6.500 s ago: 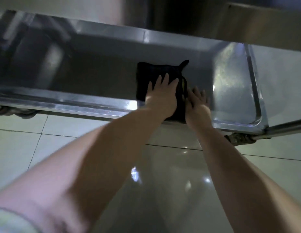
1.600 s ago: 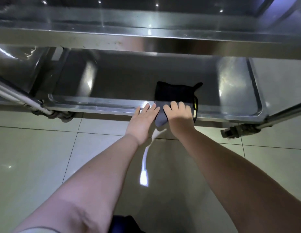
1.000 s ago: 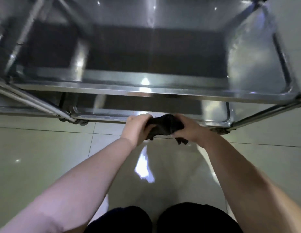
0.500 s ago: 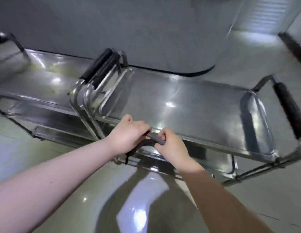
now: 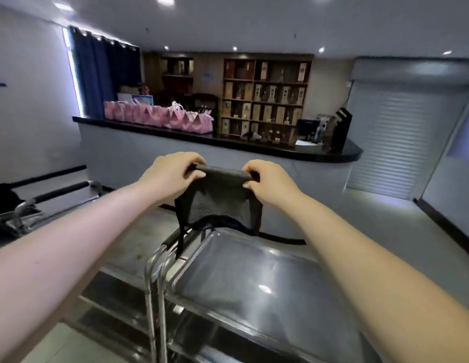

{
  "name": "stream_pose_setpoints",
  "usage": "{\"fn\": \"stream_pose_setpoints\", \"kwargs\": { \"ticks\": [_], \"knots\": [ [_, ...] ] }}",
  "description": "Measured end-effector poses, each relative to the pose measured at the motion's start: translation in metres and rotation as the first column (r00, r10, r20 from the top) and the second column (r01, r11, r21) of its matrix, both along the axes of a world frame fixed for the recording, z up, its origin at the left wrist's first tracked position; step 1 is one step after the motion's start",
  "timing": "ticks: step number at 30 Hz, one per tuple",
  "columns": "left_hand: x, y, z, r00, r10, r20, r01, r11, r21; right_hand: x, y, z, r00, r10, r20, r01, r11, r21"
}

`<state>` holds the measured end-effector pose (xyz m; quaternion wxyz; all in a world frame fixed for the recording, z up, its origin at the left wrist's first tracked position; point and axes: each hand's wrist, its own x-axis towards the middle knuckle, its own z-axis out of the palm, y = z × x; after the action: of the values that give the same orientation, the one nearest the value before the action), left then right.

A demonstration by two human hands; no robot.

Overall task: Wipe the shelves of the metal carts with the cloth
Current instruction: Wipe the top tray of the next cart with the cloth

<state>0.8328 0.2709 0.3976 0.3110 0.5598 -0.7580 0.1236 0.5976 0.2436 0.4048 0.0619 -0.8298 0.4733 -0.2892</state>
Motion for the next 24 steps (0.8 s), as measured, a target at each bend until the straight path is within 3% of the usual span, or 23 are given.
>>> {"fn": "stream_pose_setpoints", "kwargs": {
  "ticks": [4,7,11,17,21,24],
  "knots": [
    [0.036,0.004,0.042,0.986,0.108,0.128,-0.071,0.961,-0.269,0.032,-0.005,0.05,0.998,0.037,0.06,-0.028,0.988,-0.155],
    [0.067,0.006,0.06,0.966,0.191,0.175,-0.125,0.935,-0.333,0.064,-0.005,0.067,0.996,0.049,0.08,-0.029,0.972,-0.232],
    [0.126,0.008,0.069,0.954,0.204,0.219,-0.143,0.954,-0.263,0.126,-0.002,0.069,0.991,0.066,0.12,-0.038,0.973,-0.228],
    [0.262,0.007,0.053,0.962,0.187,0.198,-0.188,0.982,-0.011,0.267,-0.015,0.038,0.983,0.115,0.142,-0.091,0.982,-0.166],
    [0.356,0.005,0.038,0.963,0.226,0.145,-0.233,0.972,0.033,0.365,-0.032,0.024,0.967,0.119,0.225,-0.106,0.992,-0.071],
    [0.424,-0.005,0.019,0.959,0.24,0.148,-0.253,0.964,0.079,0.427,-0.049,0.011,0.97,0.144,0.197,-0.138,0.989,-0.044]
  ]
}}
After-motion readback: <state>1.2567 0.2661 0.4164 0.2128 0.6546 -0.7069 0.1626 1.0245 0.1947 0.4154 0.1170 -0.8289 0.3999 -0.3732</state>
